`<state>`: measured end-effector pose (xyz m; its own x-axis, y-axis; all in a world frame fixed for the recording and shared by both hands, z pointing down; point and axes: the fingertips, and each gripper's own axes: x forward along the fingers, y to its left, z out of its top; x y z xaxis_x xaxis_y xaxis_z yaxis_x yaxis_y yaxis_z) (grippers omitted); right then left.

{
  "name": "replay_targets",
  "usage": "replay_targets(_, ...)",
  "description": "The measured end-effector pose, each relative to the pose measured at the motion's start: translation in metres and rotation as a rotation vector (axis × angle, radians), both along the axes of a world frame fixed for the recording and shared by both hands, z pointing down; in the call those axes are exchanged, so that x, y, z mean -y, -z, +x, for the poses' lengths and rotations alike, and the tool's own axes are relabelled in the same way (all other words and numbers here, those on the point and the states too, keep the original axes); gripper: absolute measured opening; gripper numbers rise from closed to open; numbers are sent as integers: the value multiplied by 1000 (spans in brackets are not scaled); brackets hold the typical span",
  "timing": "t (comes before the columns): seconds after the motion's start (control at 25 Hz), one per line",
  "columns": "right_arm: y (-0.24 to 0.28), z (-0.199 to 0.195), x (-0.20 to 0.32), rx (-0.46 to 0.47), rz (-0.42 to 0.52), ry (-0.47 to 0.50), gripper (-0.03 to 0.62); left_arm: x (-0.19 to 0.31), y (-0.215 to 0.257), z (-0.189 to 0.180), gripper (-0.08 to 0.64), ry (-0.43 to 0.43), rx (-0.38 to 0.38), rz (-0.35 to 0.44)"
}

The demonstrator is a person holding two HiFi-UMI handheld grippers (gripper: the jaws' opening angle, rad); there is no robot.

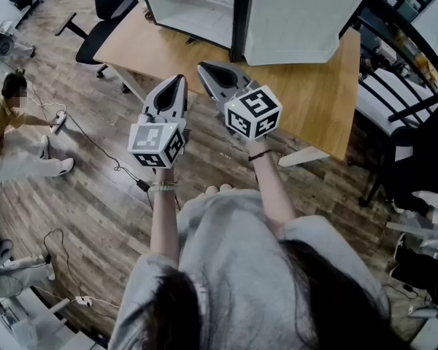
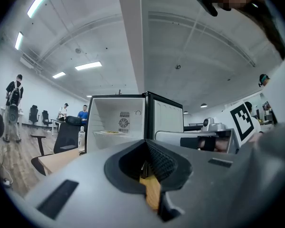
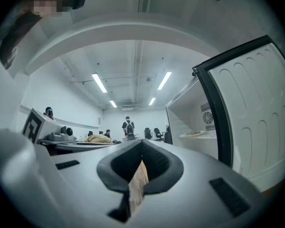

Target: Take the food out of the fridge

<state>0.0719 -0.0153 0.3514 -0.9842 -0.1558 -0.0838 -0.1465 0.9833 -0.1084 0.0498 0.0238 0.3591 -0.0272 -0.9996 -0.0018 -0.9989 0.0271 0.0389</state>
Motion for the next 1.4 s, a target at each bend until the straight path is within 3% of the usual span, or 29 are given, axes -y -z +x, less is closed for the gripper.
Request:
replay_targets(0.72,-8,2,12,-1,-22,-11,9,12,-7,1,8,-8,-6,-5)
replay_targets(1.4,-16,-15,29,2,-65,33,9,20,-9,-17,8,58,-6,-26)
